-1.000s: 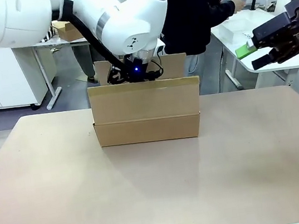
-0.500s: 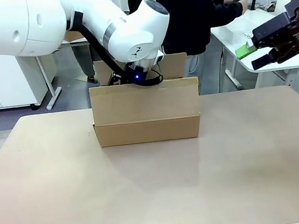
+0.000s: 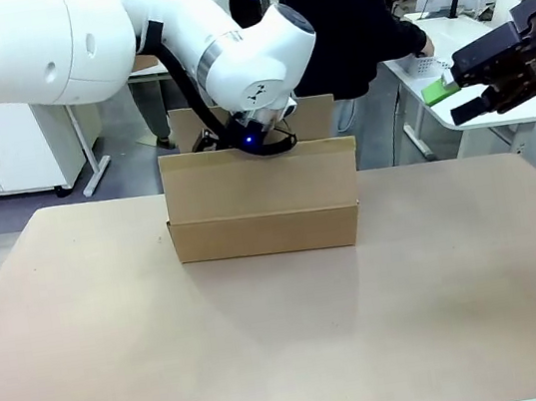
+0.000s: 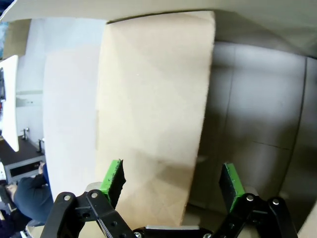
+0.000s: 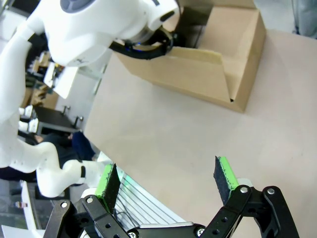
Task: Pack the gift set into the box.
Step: Place both hands on the side flaps of the Package Box and spread them outward.
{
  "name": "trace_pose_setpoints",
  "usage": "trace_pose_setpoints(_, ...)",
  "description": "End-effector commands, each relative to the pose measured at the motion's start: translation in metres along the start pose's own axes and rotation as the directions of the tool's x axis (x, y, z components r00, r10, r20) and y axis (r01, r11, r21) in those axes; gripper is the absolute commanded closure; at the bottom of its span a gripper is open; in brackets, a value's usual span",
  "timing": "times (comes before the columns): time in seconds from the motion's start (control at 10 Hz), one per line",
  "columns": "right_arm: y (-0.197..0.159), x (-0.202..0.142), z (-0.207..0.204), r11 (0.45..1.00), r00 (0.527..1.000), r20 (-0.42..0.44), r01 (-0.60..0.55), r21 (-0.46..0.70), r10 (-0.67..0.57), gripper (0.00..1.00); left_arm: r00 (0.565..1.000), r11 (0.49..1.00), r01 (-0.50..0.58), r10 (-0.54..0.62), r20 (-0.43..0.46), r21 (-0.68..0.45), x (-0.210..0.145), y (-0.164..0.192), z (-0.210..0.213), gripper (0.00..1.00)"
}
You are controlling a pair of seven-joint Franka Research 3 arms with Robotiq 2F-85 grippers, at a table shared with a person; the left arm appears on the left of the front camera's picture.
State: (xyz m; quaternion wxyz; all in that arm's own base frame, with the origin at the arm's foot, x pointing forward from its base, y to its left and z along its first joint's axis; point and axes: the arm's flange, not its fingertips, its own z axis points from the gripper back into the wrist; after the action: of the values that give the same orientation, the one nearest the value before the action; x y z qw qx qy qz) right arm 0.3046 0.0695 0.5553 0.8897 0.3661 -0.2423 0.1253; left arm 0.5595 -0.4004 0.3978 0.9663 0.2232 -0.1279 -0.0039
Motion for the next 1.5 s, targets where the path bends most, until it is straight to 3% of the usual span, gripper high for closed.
trace_pose_setpoints(0.0, -0.001, 0.002, -0.001, 1.000, 1.000, 0.007, -0.023, 0.021, 0.023, 0.00, 0.998, 0.993, -0.056, 0.055, 0.008, 0.104, 0.000, -0.004, -0.002, 0.00)
trace_pose_setpoints(0.6, -0.001, 0.002, -0.001, 1.000, 1.000, 0.007, -0.023, 0.021, 0.023, 0.00, 0.998, 0.960, -0.060, 0.064, -0.005, 0.274, -0.009, 0.003, 0.003, 0.00)
trace_pose_setpoints(1.4, -0.001, 0.002, -0.001, 1.000, 1.000, 0.007, -0.023, 0.021, 0.023, 0.00, 0.997, 0.944, -0.056, 0.034, 0.075, 0.325, -0.001, 0.047, 0.014, 0.00)
